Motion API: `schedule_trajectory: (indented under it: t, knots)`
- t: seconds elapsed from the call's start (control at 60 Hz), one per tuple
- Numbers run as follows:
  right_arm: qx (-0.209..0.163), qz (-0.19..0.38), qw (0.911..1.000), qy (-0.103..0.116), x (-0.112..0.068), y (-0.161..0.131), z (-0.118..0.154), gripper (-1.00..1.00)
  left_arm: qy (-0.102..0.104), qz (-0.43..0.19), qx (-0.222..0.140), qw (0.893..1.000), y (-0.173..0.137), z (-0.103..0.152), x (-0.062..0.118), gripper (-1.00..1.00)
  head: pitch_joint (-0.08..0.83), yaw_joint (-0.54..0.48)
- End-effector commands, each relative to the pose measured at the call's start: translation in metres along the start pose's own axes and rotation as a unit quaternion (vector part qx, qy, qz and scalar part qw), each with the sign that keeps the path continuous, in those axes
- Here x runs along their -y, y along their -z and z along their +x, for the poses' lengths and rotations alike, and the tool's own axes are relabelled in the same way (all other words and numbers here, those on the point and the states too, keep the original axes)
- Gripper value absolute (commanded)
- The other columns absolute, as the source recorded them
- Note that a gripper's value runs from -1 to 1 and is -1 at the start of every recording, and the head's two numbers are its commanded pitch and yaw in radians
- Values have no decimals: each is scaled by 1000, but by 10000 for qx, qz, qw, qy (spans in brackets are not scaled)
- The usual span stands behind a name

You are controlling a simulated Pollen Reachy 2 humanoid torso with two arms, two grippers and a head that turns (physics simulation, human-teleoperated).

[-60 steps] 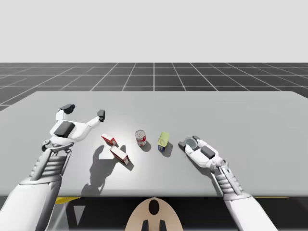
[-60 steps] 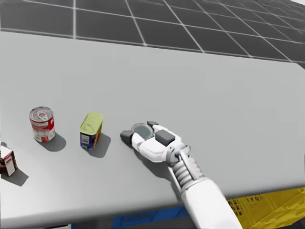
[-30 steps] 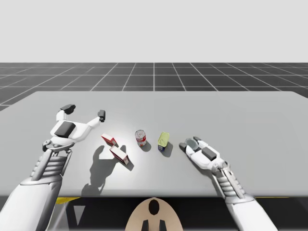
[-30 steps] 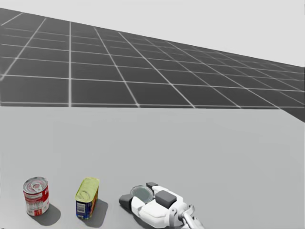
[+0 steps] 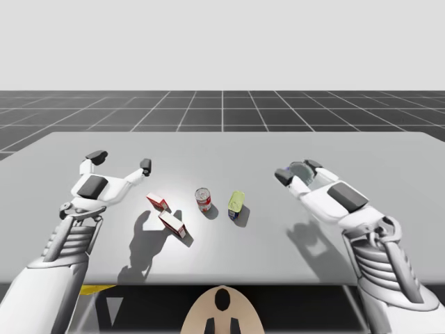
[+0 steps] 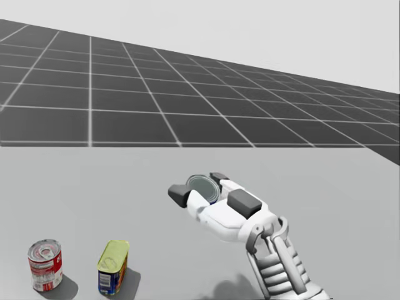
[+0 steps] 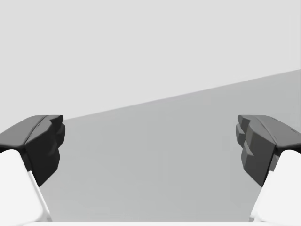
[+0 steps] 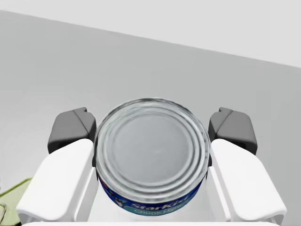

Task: Lift the tuna fish can off the table.

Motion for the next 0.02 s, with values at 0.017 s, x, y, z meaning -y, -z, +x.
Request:
schedule_trajectory:
  t: [0.017]
  knots:
    - [1186,-214,9923,-281,3,-21,78,1000,19,21,2,10000,0,0,-1,-1000,311,-366]
